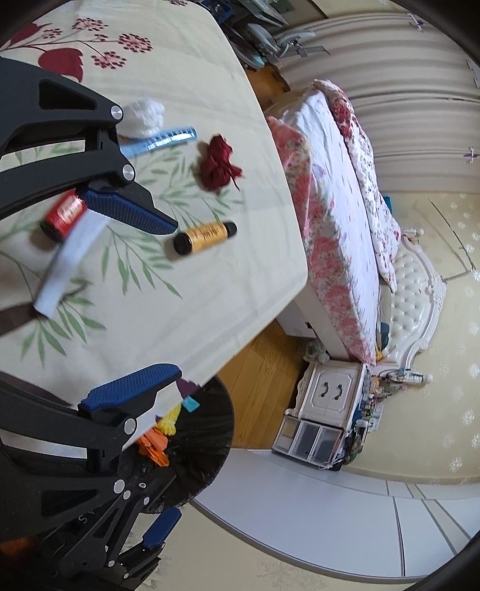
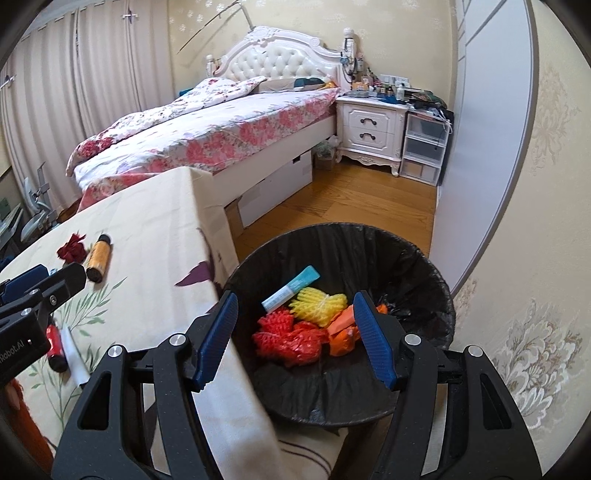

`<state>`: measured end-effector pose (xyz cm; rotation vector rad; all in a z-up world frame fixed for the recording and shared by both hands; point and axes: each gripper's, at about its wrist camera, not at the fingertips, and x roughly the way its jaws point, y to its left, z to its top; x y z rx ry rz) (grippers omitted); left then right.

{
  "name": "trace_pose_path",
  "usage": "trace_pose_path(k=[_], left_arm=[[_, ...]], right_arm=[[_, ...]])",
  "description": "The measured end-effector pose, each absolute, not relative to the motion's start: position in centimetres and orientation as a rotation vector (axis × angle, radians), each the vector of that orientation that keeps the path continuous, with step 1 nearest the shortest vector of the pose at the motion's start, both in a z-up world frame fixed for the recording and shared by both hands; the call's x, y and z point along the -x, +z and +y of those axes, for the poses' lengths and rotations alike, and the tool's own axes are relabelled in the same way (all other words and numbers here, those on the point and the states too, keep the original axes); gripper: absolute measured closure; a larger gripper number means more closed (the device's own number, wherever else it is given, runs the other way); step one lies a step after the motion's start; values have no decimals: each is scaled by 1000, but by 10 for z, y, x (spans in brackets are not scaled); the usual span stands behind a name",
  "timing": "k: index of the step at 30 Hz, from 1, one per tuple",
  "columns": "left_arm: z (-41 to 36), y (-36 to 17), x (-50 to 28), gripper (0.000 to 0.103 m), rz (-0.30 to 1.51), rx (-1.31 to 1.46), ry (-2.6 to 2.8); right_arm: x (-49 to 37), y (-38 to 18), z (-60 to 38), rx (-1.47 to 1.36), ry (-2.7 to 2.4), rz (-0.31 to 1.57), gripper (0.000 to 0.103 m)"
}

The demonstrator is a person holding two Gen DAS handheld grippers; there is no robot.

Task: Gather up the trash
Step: 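Return to the table and grasp the red bottle with the left tool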

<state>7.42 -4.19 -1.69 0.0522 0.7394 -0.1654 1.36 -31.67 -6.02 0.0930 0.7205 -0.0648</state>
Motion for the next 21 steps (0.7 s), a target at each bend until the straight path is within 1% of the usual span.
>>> trace_pose_path(k=[12, 21], left_arm=[[17, -38, -53, 33, 798, -29, -42], [39, -55, -52, 33, 859, -8, -4]], right_arm=[[1, -64, -276, -55, 25, 735, 40], [3, -65, -256, -31, 67, 747, 40]])
